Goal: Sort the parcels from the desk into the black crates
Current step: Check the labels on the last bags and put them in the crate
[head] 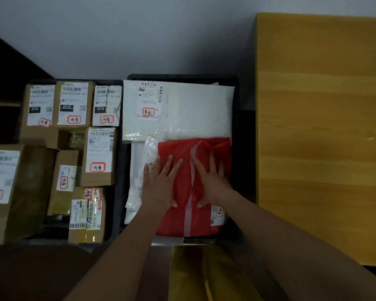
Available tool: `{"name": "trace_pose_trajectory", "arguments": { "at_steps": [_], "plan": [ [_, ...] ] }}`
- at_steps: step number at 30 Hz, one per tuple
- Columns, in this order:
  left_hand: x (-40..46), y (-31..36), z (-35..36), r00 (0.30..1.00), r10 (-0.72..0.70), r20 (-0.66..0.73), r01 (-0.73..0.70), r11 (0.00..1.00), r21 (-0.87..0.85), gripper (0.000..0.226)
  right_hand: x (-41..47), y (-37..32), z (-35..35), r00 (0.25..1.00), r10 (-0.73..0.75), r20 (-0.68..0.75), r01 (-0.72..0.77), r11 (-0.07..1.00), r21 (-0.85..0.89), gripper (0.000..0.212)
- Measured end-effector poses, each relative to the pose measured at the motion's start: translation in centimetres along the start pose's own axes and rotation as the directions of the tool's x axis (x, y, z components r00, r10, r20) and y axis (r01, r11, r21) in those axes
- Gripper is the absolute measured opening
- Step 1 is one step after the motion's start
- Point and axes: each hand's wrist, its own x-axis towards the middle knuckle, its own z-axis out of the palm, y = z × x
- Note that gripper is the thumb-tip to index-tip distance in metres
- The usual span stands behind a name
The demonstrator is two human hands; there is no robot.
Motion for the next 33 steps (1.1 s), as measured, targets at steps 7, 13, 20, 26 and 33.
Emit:
{"name": "trace_pose_trajectory", "arguments": {
  "at_steps": [7, 13, 20, 26, 33],
  "plan": [
    [1.4, 1.5, 3.1, 1.0, -0.013, -0.008, 0.013, 1.0, -0.01, 0.132, 2.5, 1.3, 2.4, 0.996, 0.087, 0.025, -0.087, 0.996, 0.02, 0.149],
    [2.1, 0.6, 3.4, 1.0, 0.031, 0.005, -0.031, 0.999, -0.014, 0.133, 2.5, 0.7, 2.4, 0.994, 0.106, 0.034, -0.107, 0.994, 0.027, 0.145],
    [-0.7, -0.8, 0.3, 0.996, 0.084, 0.005, -0.083, 0.992, -0.095, 0.127, -2.2, -0.4, 2.1, 0.987, 0.018, -0.16, -0.01, 0.999, 0.048, 0.115],
    [-5.2, -1.6, -3.9, 0.993, 0.093, -0.066, -0.099, 0.99, -0.101, 0.123, -8.2, -2.1, 0.7, 0.927, -0.083, -0.365, 0.036, 0.99, -0.135, 0.102],
    [-7.1, 2.6, -11.3, 0.963, 0.208, -0.172, -0.217, 0.976, -0.035, 0.118, -15.3, -1.4, -3.8, 0.837, 0.014, -0.548, -0.113, 0.983, -0.147, 0.117]
  ]
}}
